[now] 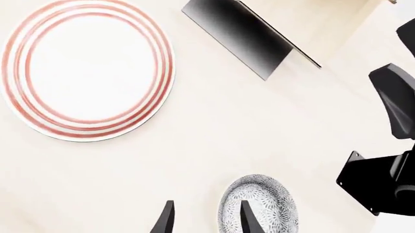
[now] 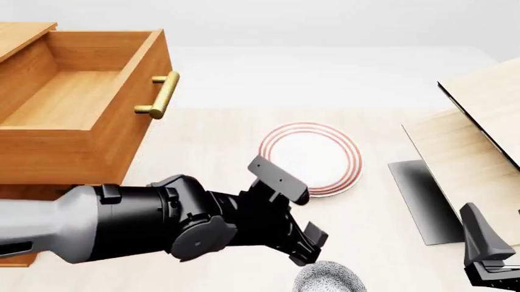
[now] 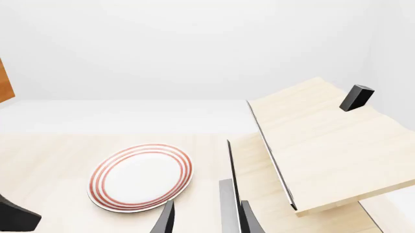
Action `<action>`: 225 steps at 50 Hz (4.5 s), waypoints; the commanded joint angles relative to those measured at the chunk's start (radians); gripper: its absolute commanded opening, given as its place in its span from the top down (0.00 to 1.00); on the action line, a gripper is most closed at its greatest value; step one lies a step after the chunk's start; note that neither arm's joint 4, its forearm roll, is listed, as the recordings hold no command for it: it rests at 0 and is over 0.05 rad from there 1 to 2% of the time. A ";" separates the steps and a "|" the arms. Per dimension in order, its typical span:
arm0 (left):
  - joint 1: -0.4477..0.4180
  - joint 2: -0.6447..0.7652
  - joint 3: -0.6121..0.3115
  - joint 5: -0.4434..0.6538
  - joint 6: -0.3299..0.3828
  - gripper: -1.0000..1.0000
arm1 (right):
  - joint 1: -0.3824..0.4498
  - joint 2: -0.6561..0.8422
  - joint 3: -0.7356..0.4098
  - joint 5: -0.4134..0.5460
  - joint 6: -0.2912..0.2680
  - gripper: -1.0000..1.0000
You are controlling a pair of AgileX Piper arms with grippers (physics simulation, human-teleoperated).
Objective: Open the top drawer of the cabinet and put the bowl in it.
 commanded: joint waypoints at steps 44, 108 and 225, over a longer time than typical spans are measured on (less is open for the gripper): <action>-0.050 0.155 0.021 -0.117 -0.070 0.00 | 0.000 -0.001 0.000 0.000 -0.001 0.00; -0.101 0.317 0.006 -0.202 -0.145 0.00 | 0.000 0.000 0.000 0.000 0.000 0.00; 0.167 -0.154 -0.173 0.259 -0.070 1.00 | 0.000 0.000 0.000 0.000 -0.001 0.00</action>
